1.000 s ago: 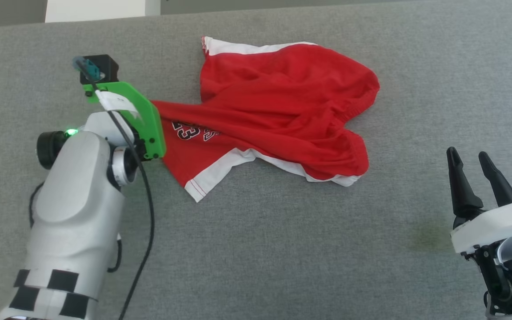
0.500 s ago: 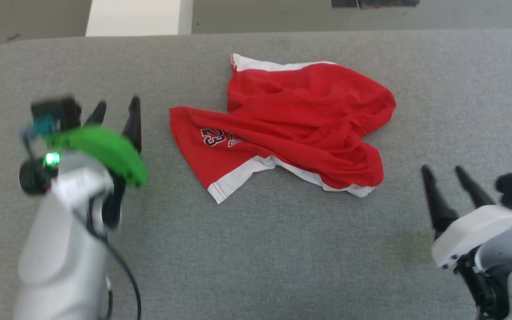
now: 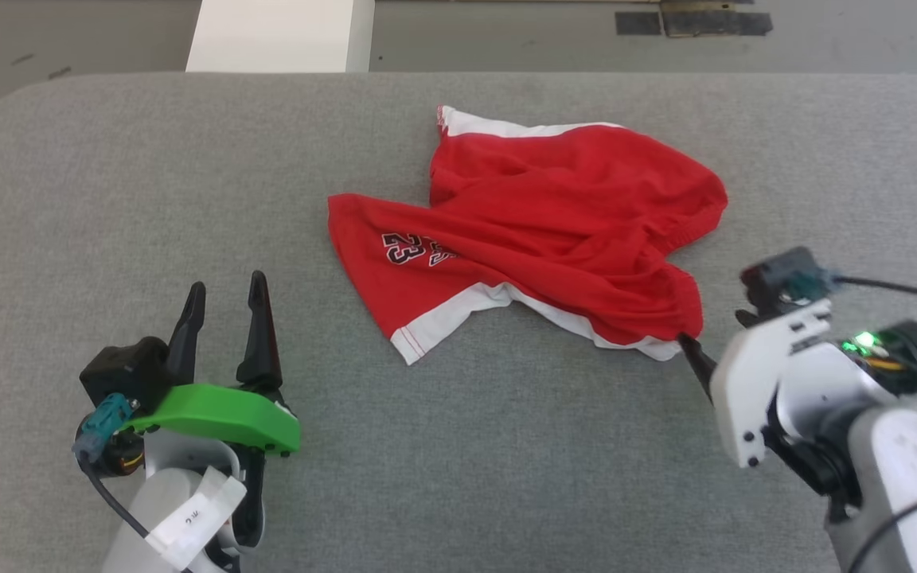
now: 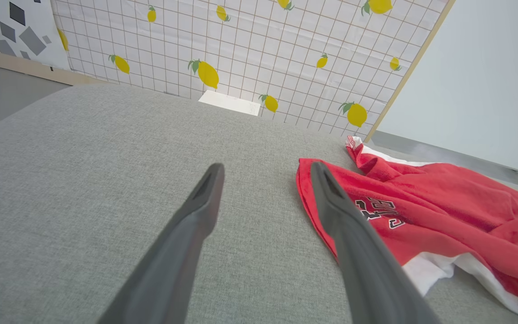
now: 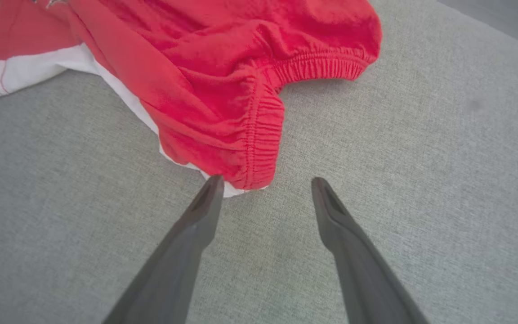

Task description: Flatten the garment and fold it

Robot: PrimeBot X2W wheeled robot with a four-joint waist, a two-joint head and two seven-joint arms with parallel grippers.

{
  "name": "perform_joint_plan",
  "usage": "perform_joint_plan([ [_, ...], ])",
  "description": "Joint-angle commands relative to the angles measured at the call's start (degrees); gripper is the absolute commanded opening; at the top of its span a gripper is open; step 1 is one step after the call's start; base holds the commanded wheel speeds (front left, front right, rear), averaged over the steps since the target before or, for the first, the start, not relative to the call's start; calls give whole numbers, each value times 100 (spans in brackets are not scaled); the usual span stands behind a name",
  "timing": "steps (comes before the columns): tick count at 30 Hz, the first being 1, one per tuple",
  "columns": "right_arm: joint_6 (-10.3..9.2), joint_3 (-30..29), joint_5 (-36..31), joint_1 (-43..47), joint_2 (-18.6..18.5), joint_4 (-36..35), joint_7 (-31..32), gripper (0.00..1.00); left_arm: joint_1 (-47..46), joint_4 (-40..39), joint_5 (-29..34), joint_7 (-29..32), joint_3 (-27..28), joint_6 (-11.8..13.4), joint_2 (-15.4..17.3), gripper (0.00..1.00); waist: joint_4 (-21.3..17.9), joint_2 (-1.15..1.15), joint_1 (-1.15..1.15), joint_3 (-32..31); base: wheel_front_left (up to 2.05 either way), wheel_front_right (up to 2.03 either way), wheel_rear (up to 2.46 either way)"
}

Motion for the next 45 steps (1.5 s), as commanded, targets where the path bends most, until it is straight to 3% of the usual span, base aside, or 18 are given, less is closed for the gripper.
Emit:
perform_joint_plan([
  [1,-6,136,-75,-194,-75,141,100,100,75,-59,48,-42,-16,35,-19,100,76,0,0,85,0,0,0],
  [13,-6,862,25,-790,-295,1153,114,100,52,-181,97,-54,-109,85,-11,100,223,0,0,301,0,0,0],
  [14,-6,873,47,-809,-298,1182,82,44,50,-181,95,-53,-112,89,-12,100,219,0,0,308,0,0,0],
  [15,-6,874,68,-830,-299,1205,20,5,50,-171,83,-22,-124,91,-16,100,213,0,0,314,0,0,0],
  [16,-6,868,81,-841,-298,1227,-17,0,45,-170,84,-15,-133,94,-15,100,209,0,0,319,0,0,0],
  [22,-6,709,239,-869,-273,1212,-237,0,34,-123,49,78,-184,114,-28,100,159,0,0,271,0,0,0],
  [26,-6,495,341,-780,-330,1015,-292,0,-48,-182,-82,711,-338,185,-93,100,146,0,0,190,0,0,0],
  [31,-6,177,374,-569,-442,748,-231,0,-529,-303,-61,2603,-1007,370,-139,100,163,0,0,103,0,0,0],
  [37,-6,26,367,-387,-367,540,-131,0,-1386,-52,269,4696,-1849,423,-47,100,84,0,0,119,0,0,0],
  [41,-6,94,385,-378,-280,467,-123,0,-1791,329,538,5445,-2151,415,99,100,-61,0,0,185,0,0,0],
  [45,-6,137,416,-412,-232,430,-149,0,-1972,693,638,5694,-2234,455,141,100,-191,0,0,274,0,0,0],
])
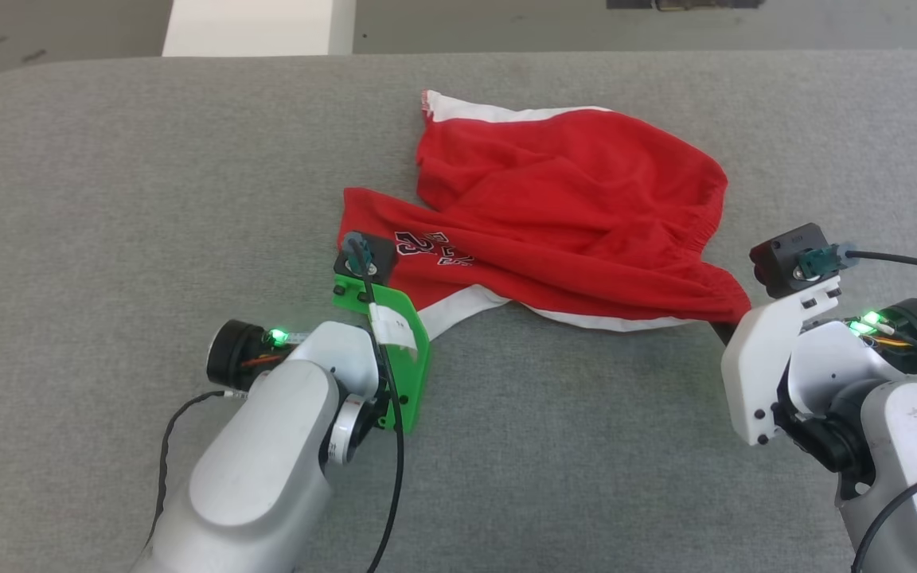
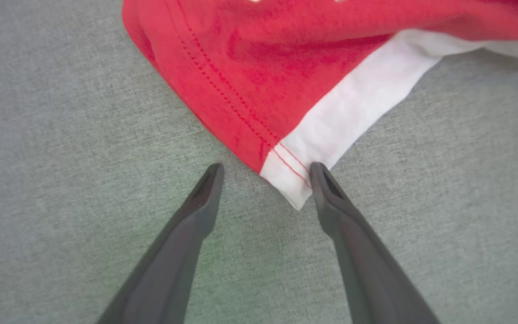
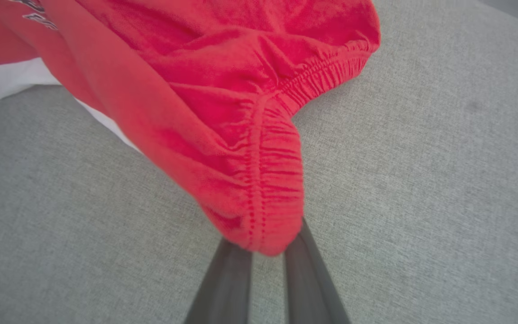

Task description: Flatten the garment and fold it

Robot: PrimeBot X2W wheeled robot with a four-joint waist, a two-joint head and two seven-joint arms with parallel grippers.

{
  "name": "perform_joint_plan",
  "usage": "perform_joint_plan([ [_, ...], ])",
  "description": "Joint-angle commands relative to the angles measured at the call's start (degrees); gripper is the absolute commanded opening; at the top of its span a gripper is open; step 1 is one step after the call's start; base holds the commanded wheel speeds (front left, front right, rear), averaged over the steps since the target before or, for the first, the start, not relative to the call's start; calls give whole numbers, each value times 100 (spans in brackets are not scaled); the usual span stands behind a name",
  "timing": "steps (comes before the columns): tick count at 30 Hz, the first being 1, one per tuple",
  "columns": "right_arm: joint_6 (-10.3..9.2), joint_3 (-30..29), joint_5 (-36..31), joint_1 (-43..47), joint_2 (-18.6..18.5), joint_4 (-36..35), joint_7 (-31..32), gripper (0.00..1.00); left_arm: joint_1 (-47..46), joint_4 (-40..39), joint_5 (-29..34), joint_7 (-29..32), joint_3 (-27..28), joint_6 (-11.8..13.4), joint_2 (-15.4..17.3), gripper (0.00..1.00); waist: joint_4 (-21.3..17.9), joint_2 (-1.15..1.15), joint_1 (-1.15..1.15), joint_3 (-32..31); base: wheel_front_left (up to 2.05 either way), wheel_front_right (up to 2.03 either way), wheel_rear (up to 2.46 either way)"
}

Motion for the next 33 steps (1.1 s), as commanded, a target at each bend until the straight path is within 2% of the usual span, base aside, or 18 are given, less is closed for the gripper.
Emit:
perform_joint_plan([
  [1,-8,-5,52,14,25,-30,-21,0,-104,131,25,46,-20,34,23,100,-94,0,0,94,0,0,0],
  [6,-8,-5,64,16,22,-50,-69,0,-111,460,-61,113,-35,6,-9,100,-158,0,0,159,0,0,0],
  [7,-8,-13,63,21,23,-45,-81,0,-94,497,-103,126,-46,-30,-25,38,-162,0,0,162,0,0,0],
  [8,-8,-18,62,26,23,-41,-90,0,-73,516,-149,128,-45,-55,-45,0,-162,0,0,164,0,0,0],
  [14,-8,-61,41,42,45,15,-139,0,115,463,-556,119,106,-160,-158,0,-116,0,0,105,0,0,0],
  [20,-8,-235,138,-5,37,-25,-192,0,204,-23,-973,-82,494,-206,-135,0,-23,0,0,-51,0,0,0],
  [26,-8,-564,667,-229,66,-225,-146,0,29,-733,-1451,-348,1157,-151,-99,0,13,0,0,-347,0,0,0],
  [33,-8,-806,1515,-1029,84,-394,135,0,-614,-1256,-1819,-532,1875,-70,7,0,-79,0,0,-735,0,0,0],
])
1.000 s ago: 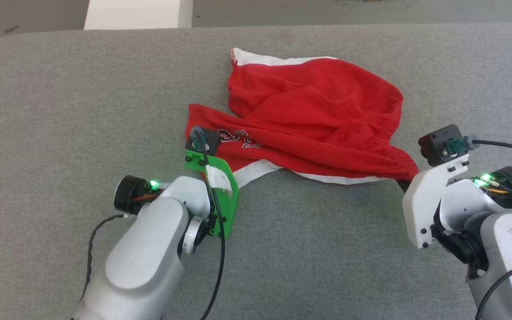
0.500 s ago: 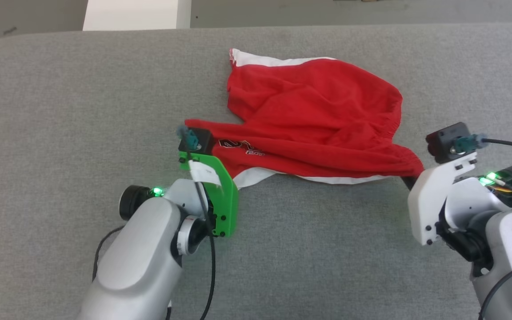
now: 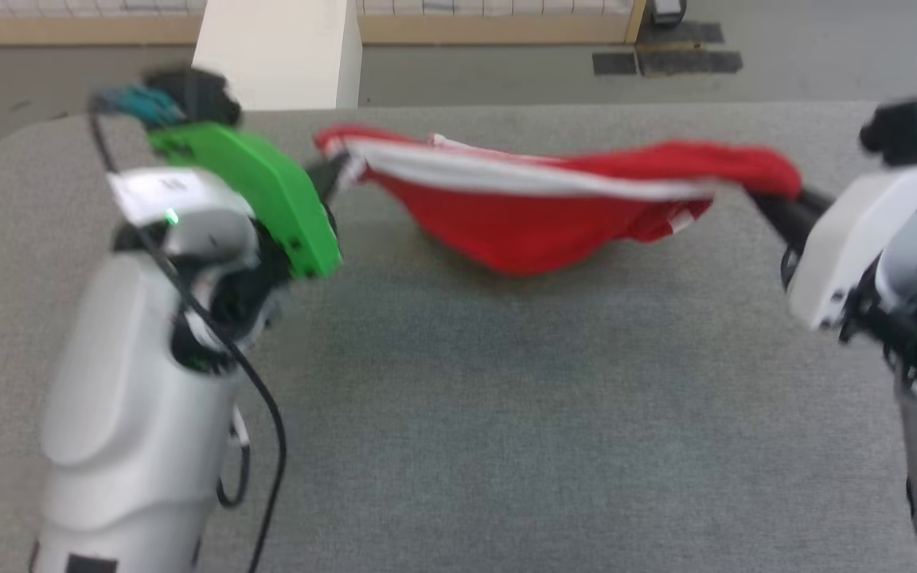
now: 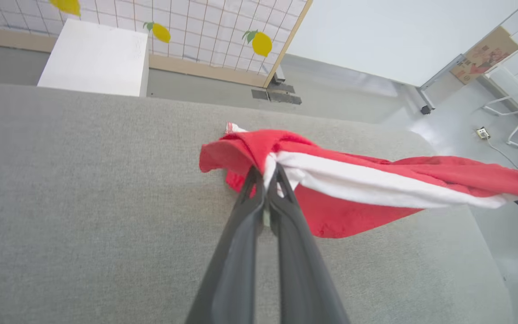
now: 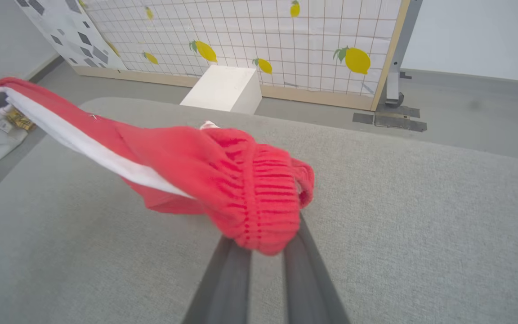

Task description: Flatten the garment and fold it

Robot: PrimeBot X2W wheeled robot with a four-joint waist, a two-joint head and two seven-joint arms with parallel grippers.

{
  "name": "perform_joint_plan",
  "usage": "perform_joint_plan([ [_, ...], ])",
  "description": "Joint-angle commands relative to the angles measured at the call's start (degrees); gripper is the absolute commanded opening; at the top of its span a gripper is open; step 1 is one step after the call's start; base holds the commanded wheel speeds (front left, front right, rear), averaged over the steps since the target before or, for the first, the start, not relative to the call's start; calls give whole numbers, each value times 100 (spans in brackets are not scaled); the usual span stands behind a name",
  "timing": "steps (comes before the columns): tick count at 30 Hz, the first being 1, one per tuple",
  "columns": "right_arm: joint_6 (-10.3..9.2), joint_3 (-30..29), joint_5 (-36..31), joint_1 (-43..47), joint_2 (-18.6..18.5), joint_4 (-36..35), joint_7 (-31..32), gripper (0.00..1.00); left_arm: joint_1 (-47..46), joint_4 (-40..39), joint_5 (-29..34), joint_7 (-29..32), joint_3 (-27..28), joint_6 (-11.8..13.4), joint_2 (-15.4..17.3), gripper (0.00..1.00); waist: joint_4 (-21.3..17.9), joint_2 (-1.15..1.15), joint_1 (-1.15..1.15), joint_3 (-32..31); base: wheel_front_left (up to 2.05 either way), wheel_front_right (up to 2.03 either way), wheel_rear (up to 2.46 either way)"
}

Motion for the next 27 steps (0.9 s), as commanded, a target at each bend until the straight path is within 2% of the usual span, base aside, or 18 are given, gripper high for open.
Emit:
perform_joint_plan([
  [1,-8,-49,106,-225,18,-16,54,0,-218,-52,-53,-92,91,33,33,0,-57,0,0,-183,0,0,0],
  [8,-8,-243,439,-1164,221,127,113,0,-1033,-30,-35,-407,432,112,64,0,-116,0,0,-381,0,0,0],
  [14,-8,-382,397,-1804,492,464,159,0,-1670,305,137,-545,533,164,205,0,-159,0,0,-267,0,0,0],
  [21,-8,-288,-174,-2745,641,1160,253,0,-2489,1058,664,-718,325,161,467,0,-227,0,0,343,0,0,0],
  [27,-8,-253,-810,-3898,784,1913,-149,0,-3421,1633,1074,-1168,202,148,556,0,-313,0,0,1160,0,0,0],
])
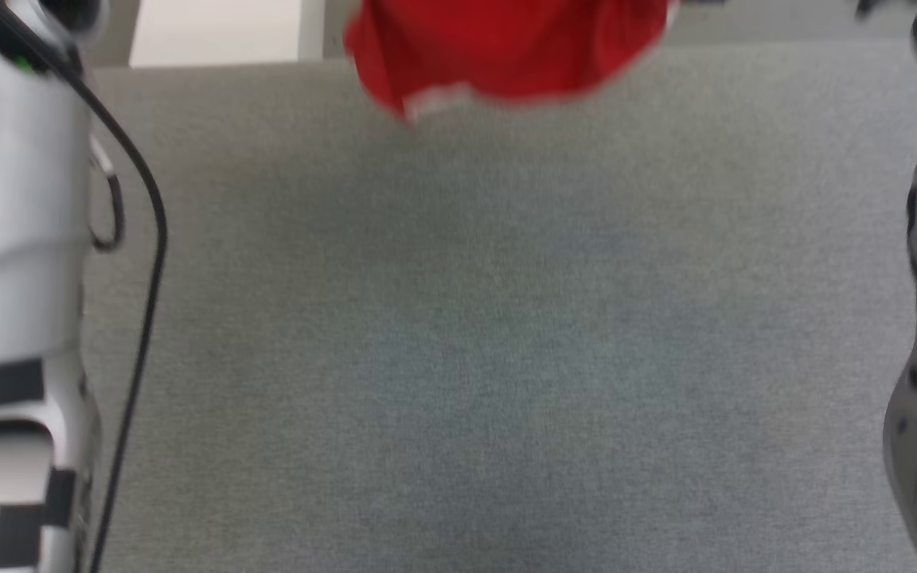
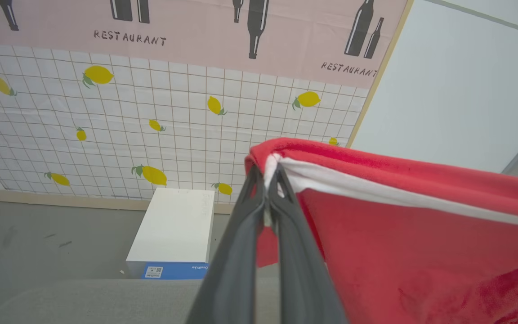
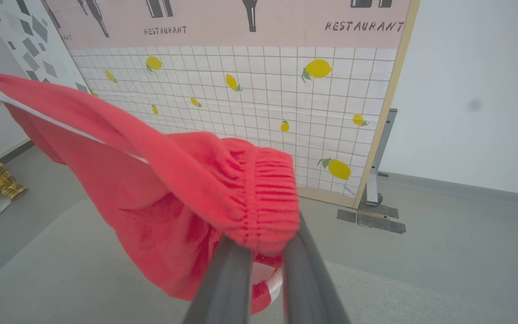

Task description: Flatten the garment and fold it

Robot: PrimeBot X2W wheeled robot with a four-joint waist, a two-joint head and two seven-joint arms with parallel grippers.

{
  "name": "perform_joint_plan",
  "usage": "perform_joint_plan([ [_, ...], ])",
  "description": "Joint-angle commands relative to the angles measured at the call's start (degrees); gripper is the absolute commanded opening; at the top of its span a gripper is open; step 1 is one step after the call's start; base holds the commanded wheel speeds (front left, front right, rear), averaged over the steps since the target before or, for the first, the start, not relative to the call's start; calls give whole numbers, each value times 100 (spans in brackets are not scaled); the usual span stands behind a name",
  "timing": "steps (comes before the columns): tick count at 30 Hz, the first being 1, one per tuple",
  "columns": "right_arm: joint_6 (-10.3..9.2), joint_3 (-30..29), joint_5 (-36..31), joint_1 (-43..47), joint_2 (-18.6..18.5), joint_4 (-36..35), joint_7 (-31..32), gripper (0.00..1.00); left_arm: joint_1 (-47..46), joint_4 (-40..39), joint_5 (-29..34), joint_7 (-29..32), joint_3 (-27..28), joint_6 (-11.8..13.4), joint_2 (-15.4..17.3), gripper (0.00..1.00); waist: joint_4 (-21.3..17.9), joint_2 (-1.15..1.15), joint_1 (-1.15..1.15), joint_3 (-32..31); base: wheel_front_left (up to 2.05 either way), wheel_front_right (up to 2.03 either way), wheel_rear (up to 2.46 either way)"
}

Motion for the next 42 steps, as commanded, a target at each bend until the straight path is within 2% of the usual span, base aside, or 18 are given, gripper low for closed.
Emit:
perform_joint_plan([
  [1,-10,-66,-170,-293,0,148,-154,0,-281,88,143,-164,5,-12,91,0,-99,0,0,715,0,0,0],
  [6,-10,-399,-607,-1156,158,850,-829,0,-958,454,320,-701,-50,-131,78,0,-82,0,0,1301,0,0,0],
  [10,-10,-496,-814,-1394,219,1357,-1253,0,-1105,775,284,-962,-50,-208,4,0,4,0,0,1602,0,0,0],
  [16,-10,-435,-727,-1186,243,1920,-1592,0,-755,1318,81,-1289,-65,-412,-181,0,204,0,0,1710,0,0,0],
  [21,-10,6,-344,-627,69,2055,-1638,0,-67,1652,-137,-1481,-159,-715,-371,0,409,0,0,1459,0,0,0],
  [26,-10,582,320,396,-360,1655,-1574,0,861,1649,-323,-1687,-261,-971,-520,0,585,0,0,918,0,0,0],
  [31,-10,760,983,1692,-804,941,-1346,0,2061,1247,-570,-1740,-287,-1090,-594,0,644,0,0,233,0,0,0],
  [36,-10,654,1347,3069,-1077,124,-955,0,3465,483,-742,-1556,-339,-951,-574,0,546,0,0,-324,0,0,0],
  [42,-10,362,1468,4518,-1108,-796,-399,0,5068,-642,-1011,-1139,-349,-594,-547,0,349,0,0,-734,0,0,0],
])
